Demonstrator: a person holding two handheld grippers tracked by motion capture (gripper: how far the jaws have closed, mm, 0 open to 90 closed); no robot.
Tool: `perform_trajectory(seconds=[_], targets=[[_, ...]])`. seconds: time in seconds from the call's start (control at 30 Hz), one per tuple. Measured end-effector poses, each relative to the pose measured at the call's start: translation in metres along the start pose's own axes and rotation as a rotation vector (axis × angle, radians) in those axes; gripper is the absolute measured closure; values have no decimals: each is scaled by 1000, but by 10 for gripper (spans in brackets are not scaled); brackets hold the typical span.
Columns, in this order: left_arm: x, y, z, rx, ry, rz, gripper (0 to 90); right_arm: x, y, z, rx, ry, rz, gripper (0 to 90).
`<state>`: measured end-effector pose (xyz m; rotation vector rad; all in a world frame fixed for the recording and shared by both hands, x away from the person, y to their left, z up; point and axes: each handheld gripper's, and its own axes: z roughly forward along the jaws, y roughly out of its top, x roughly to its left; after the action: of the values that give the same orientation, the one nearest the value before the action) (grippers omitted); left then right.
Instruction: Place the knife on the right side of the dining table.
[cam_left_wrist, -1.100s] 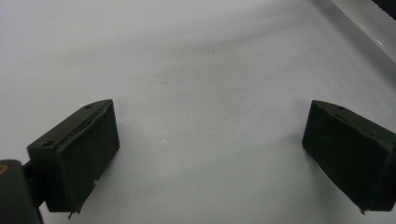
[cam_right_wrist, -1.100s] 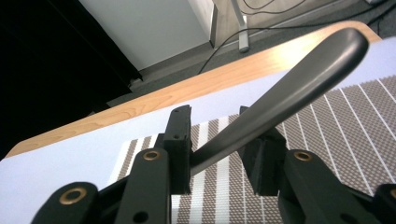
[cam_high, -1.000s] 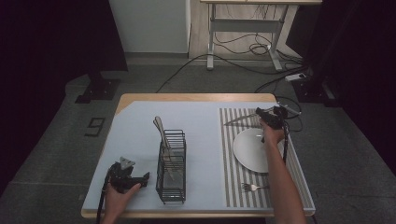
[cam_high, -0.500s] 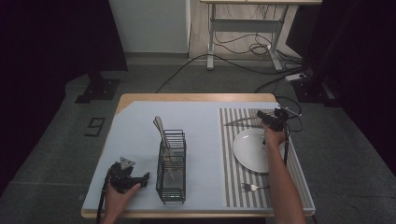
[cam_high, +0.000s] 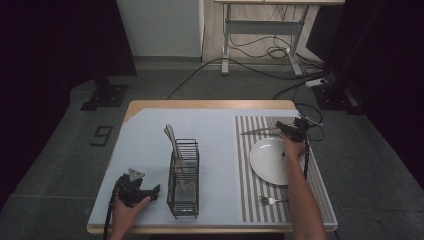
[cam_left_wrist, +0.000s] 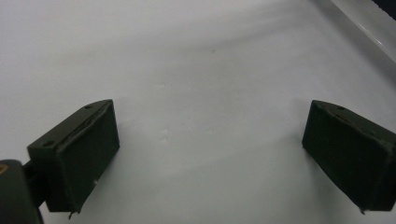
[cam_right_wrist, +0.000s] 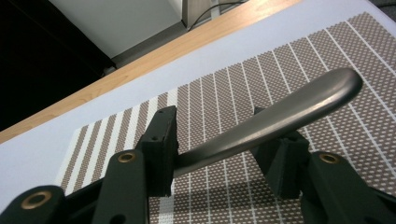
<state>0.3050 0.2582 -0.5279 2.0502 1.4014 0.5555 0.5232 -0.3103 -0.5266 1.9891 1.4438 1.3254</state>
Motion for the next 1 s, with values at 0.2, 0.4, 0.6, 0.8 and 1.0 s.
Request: perform_trajectory(seconds=[0.2,0.4,0.6,0.8,1.0], targets=[[0,0,0,0,0,0,33,-2,-1,1,13,-9,12,499],[0,0,0,0,0,0,33,-2,-1,1,25,-35,3,469],[0,0,0,0,0,-1,33,-2,-1,2,33,-64,12,458],[0,0,0,1,0,0,33,-4,2,2,79,-72,34,444],[0,0,0,1,0,-1,32,-5,6,-1,118,-93,17,430]])
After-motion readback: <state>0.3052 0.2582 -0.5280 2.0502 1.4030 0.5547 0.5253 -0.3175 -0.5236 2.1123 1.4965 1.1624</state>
